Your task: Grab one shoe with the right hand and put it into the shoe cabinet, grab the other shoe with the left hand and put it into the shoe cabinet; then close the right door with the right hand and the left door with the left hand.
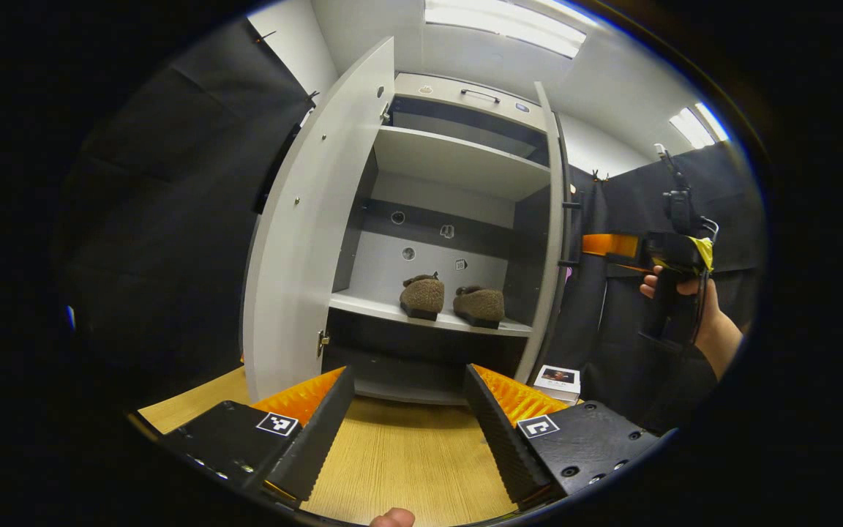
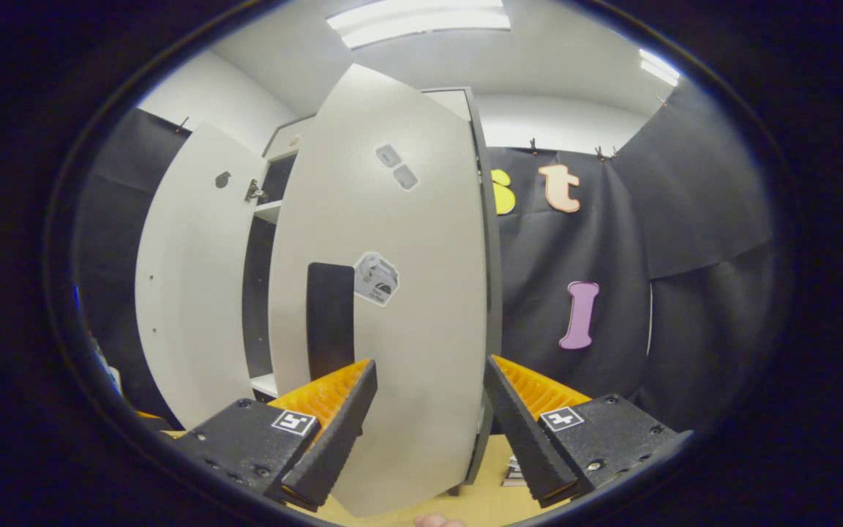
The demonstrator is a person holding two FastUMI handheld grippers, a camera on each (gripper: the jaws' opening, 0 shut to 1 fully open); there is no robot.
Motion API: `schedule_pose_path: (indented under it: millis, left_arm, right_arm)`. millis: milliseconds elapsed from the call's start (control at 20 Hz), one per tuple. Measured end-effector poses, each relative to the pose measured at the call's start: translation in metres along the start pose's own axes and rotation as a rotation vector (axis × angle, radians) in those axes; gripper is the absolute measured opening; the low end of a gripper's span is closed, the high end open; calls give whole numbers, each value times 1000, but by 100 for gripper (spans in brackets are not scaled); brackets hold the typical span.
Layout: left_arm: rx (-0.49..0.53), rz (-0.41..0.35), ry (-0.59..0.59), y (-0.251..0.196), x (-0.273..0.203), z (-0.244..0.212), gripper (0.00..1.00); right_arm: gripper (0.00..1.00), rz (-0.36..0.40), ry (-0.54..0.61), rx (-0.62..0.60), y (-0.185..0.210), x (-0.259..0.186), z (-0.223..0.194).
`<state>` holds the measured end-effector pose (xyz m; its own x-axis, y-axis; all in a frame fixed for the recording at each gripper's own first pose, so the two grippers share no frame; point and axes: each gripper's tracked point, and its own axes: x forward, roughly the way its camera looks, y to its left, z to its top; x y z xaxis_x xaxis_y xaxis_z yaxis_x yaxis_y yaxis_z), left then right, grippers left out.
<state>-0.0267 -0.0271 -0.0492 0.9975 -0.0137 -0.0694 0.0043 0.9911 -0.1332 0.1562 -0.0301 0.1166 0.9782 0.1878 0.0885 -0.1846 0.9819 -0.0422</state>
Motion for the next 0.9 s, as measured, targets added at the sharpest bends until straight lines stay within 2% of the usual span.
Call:
schedule_pose_path:
  millis: [50,100,150,200,250,350,400,500,550,650,900]
  left_arm:
    - [-1,0,3,0,-1,0,93]
    - [-1,0,5,-1,-1,-1,93]
    - [-1,1,6,-1,-2,-1,93]
    - [0,4,7,0,-2,-1,93]
    - [1,9,6,1,-3,-1,93]
    - [5,20,2,3,-5,1,93]
    - [7,26,1,5,-6,2,93]
    - [5,30,3,6,-10,3,93]
    - [0,26,2,5,-9,5,93]
    - [-9,22,-6,5,-7,9,93]
    - [-17,1,-19,3,0,18,93]
  right_arm:
    - [93,6,11,9,6,7,-4]
    - [98,7,21,13,11,12,-7]
    - [98,4,21,12,14,15,-8]
    - [94,-7,14,6,15,16,-8]
    - [98,-12,5,-3,16,13,-7]
    - [94,-22,-4,-19,18,2,-9]
    - [98,-31,-9,-24,17,-7,-12]
    - [98,-52,-19,-19,16,-30,-21]
    - [94,-65,-14,-18,16,-43,-30]
    - [98,-101,5,-35,14,-69,-51]
    - [98,-185,40,-13,10,-127,-103]
